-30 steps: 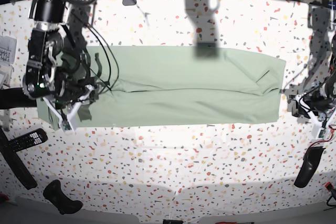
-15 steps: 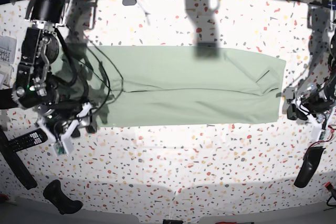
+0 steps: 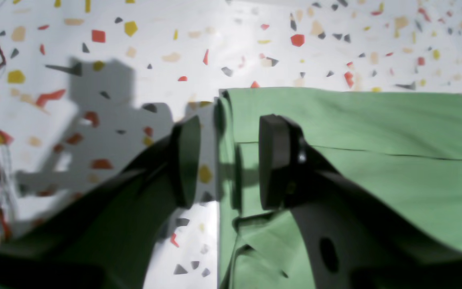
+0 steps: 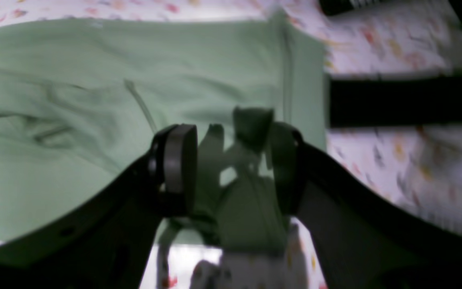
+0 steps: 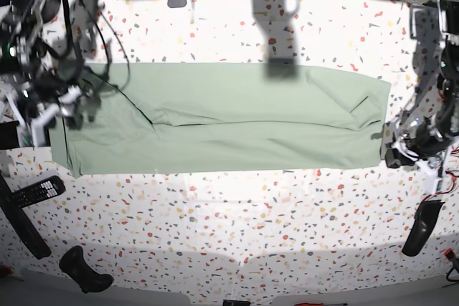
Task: Fold the T-shirt properly
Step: 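Release the shirt and move both grippers outward to the strip's ends, then grasp the strip's end with the left gripper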
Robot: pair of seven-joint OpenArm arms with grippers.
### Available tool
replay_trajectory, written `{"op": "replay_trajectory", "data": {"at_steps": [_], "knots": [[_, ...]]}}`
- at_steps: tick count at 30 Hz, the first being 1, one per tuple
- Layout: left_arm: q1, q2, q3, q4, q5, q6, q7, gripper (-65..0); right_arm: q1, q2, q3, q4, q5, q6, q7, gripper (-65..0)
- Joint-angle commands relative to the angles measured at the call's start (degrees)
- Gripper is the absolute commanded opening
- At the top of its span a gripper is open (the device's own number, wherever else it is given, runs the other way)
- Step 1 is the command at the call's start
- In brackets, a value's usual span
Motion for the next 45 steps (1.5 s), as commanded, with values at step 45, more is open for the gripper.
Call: {"op": "replay_trajectory", "data": {"at_steps": [45], "knots": [[-1.09,2.58,-1.79,-19.61,-14.51,-22.45,9.01,-29.0,-4.72,-6.54,12.39,6.38,17.92,6.81,-3.8,-36.0]]}}
